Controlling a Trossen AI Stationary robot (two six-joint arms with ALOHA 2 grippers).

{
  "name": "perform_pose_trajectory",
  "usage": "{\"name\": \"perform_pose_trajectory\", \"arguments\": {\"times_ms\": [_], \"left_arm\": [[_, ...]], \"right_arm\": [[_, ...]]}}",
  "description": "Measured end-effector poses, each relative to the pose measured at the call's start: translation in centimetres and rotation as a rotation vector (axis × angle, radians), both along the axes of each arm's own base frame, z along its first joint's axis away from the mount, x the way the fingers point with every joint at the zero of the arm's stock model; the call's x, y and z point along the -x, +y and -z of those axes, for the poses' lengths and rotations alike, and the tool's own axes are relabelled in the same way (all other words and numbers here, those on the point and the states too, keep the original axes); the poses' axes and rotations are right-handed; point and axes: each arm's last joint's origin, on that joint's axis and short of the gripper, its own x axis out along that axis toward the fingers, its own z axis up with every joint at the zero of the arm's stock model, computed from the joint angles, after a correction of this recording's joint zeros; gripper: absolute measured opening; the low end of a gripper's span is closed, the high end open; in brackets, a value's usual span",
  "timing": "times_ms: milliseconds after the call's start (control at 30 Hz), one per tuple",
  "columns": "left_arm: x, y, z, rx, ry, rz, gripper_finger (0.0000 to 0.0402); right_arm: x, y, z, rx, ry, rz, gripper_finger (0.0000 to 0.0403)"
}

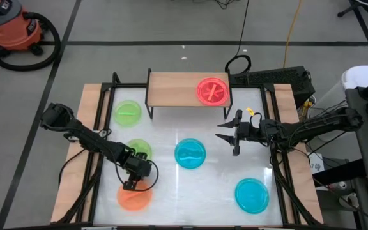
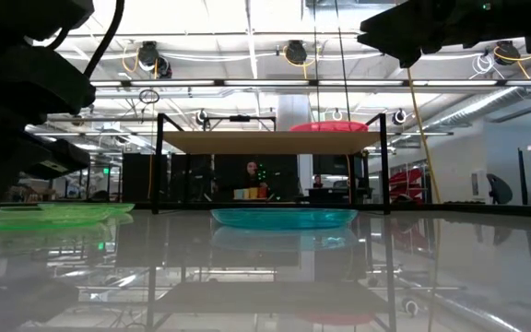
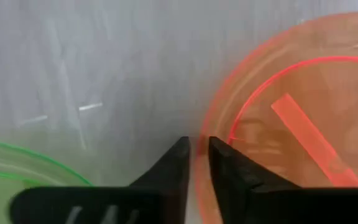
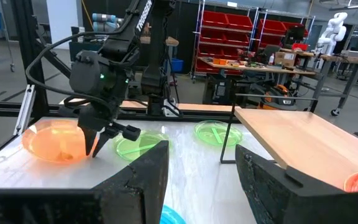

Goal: Place and stack plates onto a shelf
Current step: Stack the orange plate on top of the orange plate on the shelf

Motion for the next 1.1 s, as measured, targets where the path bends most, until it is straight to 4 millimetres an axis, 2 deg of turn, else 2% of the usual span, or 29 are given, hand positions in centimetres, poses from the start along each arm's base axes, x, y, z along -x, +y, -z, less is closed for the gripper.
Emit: {"name": "perform_pose_trajectory", "arguments": {"times_ms": [133,367,500,667,767,867,967,1100], "left_arm": [[-0.6,-0.4,-0.8,0.058,-0.005,0.03,0.001],[-2.6,-0.7,-3.8,0.061,-0.073,0.072,0.0003],[-4.0,-0.4,-6.4,0.025,-0.123,0.112,0.0002],[-5.8,1.2,-10.5,-0.093,-0.175,0.106,0.0002],[-7.0,3.1,-13.2,-0.19,-0.232,0.025,0.0001],[-8.3,5.9,-15.6,-0.237,-0.308,-0.087,0.0001],[-9.3,9.5,-17.6,-0.249,-0.391,-0.209,0.0001],[-10.2,15.3,-19.5,-0.26,-0.538,-0.41,0.0001]], "right_arm": [[0.0,0.0,0.0,0.001,0.0,0.001,0.0167],[0.0,0.0,-0.1,-0.003,-0.009,0.001,0.0167],[0.0,0.0,-0.1,-0.003,-0.009,0.001,0.0167],[0.2,0.0,-0.3,-0.002,-0.022,0.001,0.0167],[0.4,-0.1,-0.6,0.001,-0.041,0.0,0.0167],[0.8,-0.1,-1.1,0.018,-0.067,0.001,0.0167],[1.2,-0.2,-1.6,0.016,-0.1,0.001,0.0167],[1.8,-0.1,-2.2,0.022,-0.135,-0.007,0.0167]]}}
